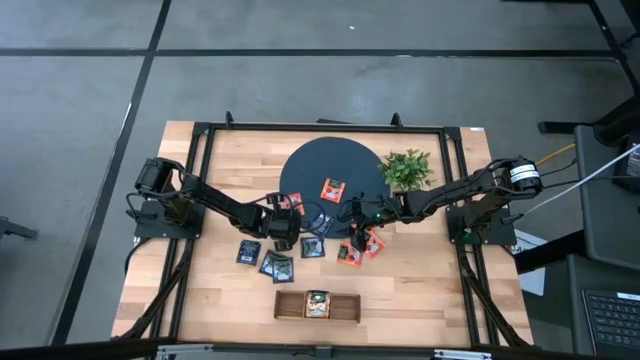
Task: Pick & Place Tea
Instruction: Put the orange tea bag into the right section of the wooden organizer
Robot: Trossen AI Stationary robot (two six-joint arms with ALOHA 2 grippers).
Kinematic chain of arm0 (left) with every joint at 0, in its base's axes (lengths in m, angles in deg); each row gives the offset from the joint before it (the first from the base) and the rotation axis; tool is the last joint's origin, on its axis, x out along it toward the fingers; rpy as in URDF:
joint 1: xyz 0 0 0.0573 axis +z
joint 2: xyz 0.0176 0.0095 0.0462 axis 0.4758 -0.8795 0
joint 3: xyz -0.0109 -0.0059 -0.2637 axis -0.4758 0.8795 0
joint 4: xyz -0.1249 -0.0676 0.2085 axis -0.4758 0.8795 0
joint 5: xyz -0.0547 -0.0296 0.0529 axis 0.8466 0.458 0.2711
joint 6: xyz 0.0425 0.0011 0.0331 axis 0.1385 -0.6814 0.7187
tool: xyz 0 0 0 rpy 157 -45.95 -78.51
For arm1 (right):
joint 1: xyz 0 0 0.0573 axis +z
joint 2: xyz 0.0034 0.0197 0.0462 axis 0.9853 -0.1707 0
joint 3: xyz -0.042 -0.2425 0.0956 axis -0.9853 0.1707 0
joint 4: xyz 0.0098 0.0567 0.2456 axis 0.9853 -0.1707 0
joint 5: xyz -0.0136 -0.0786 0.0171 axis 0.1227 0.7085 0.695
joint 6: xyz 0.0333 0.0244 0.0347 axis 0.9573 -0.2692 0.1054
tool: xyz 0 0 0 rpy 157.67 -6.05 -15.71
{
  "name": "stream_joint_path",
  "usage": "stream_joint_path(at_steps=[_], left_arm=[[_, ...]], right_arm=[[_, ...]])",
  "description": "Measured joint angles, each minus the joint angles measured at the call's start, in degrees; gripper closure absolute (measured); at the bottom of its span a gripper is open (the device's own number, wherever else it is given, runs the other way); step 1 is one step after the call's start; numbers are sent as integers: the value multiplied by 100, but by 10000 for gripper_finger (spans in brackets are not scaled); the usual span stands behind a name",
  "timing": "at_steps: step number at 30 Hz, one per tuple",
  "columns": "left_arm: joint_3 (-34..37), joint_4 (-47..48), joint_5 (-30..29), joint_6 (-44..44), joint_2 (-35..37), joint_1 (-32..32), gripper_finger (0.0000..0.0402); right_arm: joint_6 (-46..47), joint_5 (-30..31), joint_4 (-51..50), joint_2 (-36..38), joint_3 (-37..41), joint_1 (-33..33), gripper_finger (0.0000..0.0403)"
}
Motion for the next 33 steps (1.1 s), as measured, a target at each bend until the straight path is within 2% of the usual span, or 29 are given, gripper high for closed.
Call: stream_joint_path(at_steps=[13, 17, 22, 29, 33], left_arm=[[-15, -337, 723, -288, 11, -488, 399], [-22, -579, 1278, -287, 16, -633, 400], [-24, -838, 2013, -343, 20, -737, 400], [-24, -926, 2091, -451, 14, -785, 400], [-22, -935, 2035, -450, 13, -785, 399]], right_arm=[[-125, -35, 2, 0, 0, 0, 196], [-271, -481, 2, 0, 0, -2, 196], [-501, -1362, 9, 0, 0, 2, 196], [-224, -1140, 63, -59, 0, -69, 196], [243, -1513, 447, -392, 0, -226, 196]])
